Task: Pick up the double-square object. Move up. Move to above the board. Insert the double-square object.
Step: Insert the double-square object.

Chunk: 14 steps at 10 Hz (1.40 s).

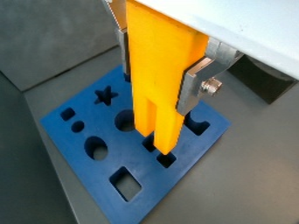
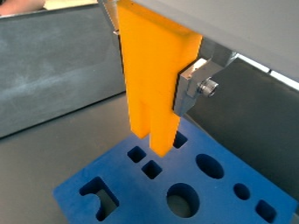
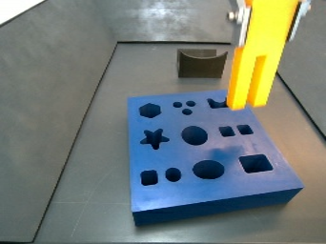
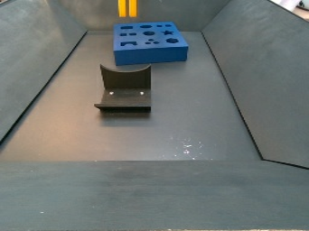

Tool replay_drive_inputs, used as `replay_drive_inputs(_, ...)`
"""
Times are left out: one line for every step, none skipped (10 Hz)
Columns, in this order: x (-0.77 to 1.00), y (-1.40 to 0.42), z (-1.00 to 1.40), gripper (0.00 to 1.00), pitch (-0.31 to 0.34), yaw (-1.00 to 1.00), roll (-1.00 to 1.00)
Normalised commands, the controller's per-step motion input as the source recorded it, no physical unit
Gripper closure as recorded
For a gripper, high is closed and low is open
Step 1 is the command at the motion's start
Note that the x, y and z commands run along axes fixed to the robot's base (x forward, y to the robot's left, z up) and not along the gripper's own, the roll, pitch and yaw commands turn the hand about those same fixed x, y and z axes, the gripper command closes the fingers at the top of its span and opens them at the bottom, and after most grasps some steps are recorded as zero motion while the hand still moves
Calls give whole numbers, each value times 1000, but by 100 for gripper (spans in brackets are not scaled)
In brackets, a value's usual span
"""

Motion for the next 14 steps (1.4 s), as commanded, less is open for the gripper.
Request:
replay_drive_inputs(0, 0, 0, 100, -26, 0, 0)
replay_drive_inputs(34, -29, -43, 100, 0, 0, 0)
replay_drive_inputs(269, 0, -314, 100, 11, 0, 71)
replay_drive_inputs(134, 0, -543, 100, 0, 0, 203)
replay_drive_inputs(0, -20, -497, 100, 20, 0, 216)
replay_drive_inputs(0, 0, -29, 100, 0, 0, 4)
replay_drive_inputs(-49, -37, -334, 100, 0, 0, 124)
replay_drive_inputs(-6, -51, -240, 100, 0, 0, 77)
replay_drive_inputs(31, 0, 0, 100, 0, 0, 0)
replay_drive_inputs(51, 0, -111, 100, 0, 0, 0)
replay_drive_inputs(89, 0, -174, 100, 0, 0, 0)
replay_drive_inputs(143, 0, -143, 100, 0, 0, 0)
replay_drive_inputs(160, 14, -120, 100, 0, 0, 0)
replay_drive_inputs(111, 11, -97, 100, 11, 0, 0)
